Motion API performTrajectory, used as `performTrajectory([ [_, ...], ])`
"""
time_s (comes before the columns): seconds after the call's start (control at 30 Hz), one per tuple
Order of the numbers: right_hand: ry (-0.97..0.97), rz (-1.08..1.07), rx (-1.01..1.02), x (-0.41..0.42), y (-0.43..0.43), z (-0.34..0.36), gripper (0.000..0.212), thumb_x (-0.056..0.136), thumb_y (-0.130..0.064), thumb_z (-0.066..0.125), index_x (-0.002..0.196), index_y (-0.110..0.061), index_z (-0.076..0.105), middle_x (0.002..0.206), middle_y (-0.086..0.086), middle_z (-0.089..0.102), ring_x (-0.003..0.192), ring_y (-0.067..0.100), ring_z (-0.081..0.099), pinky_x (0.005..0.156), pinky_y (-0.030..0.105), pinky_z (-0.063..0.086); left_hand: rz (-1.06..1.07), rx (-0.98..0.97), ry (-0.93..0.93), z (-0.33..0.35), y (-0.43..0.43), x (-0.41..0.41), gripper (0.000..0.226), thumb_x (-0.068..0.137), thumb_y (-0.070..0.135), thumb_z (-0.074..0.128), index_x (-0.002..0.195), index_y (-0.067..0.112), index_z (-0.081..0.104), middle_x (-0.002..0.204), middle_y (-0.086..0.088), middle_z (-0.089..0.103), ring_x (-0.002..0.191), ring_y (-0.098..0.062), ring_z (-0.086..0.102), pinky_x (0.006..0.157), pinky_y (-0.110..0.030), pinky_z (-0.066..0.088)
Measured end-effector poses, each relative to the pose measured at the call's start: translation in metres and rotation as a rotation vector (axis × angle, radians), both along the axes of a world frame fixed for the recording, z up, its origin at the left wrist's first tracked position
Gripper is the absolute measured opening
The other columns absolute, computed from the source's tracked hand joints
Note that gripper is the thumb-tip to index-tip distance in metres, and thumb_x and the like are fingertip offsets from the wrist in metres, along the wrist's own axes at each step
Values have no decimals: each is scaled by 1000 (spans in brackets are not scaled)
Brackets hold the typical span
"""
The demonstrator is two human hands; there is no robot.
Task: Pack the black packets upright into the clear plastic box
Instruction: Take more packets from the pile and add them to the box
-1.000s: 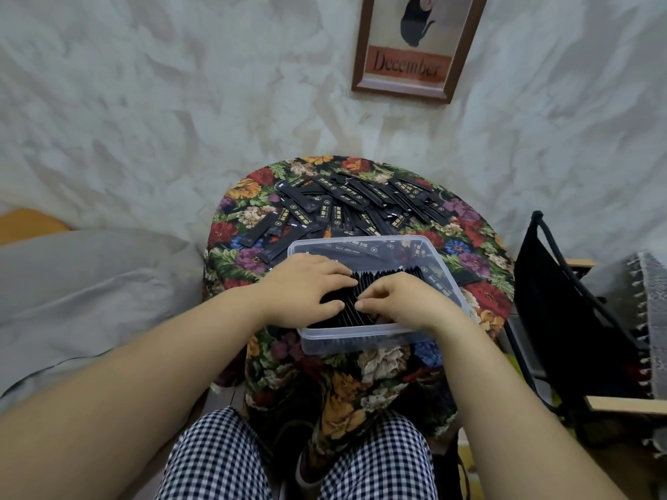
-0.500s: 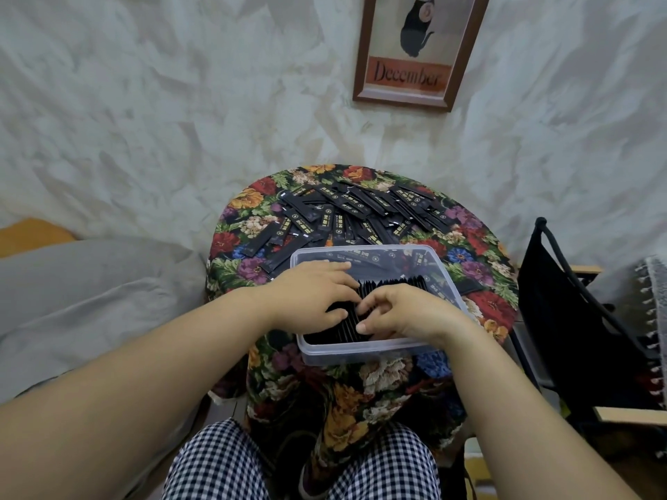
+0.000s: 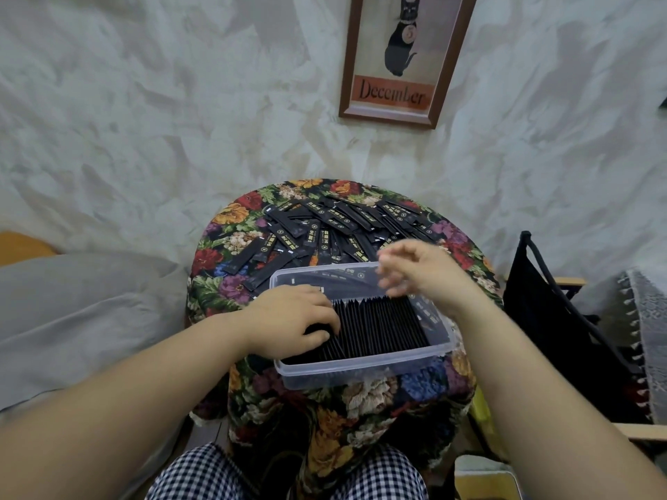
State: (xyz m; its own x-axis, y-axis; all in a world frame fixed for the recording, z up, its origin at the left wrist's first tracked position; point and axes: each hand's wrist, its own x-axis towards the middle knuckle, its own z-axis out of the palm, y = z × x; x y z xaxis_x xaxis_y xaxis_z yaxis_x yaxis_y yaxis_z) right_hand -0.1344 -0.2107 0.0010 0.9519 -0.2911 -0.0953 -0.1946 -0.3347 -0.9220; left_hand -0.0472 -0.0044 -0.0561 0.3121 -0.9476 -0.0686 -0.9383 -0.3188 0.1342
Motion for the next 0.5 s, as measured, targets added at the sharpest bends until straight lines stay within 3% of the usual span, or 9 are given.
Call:
performTrajectory([
  [0.13,-74,-180,-274,50,-37,-4,7,92,-16,60,97,-19,63,93,1,64,81,15,58,77,32,56,4,-14,7,1,0,-1,27,98,39,40,120,36,56,127,12,52,123,-9,39,104,-28,31],
  [0.2,38,-122,-439,77,-50,-8,18,92,-19,60,110,-15,64,109,3,64,91,17,58,83,34,51,7,-27,11,0,0,-2,28,98,39,41,119,36,57,126,12,52,122,-9,39,102,-26,29],
  [0.3,299,63,-625,111,-55,-13,33,92,-22,62,122,-8,61,121,10,63,93,21,59,76,32,49,-5,-41,15,-1,1,-1,34,94,44,36,119,35,58,125,11,54,121,-9,40,101,-26,30],
  [0.43,523,169,-674,141,-49,-33,35,87,-25,69,111,0,64,109,17,67,85,25,60,73,34,47,-12,-92,25,-4,3,0,40,90,45,34,115,33,62,120,8,58,118,-13,44,100,-30,34],
  [0.5,570,172,-744,149,-47,-44,26,83,-26,73,94,-4,65,92,14,64,78,26,59,68,30,45,-4,-101,26,-5,2,0,38,90,44,36,114,32,62,119,8,59,117,-13,44,100,-30,34],
])
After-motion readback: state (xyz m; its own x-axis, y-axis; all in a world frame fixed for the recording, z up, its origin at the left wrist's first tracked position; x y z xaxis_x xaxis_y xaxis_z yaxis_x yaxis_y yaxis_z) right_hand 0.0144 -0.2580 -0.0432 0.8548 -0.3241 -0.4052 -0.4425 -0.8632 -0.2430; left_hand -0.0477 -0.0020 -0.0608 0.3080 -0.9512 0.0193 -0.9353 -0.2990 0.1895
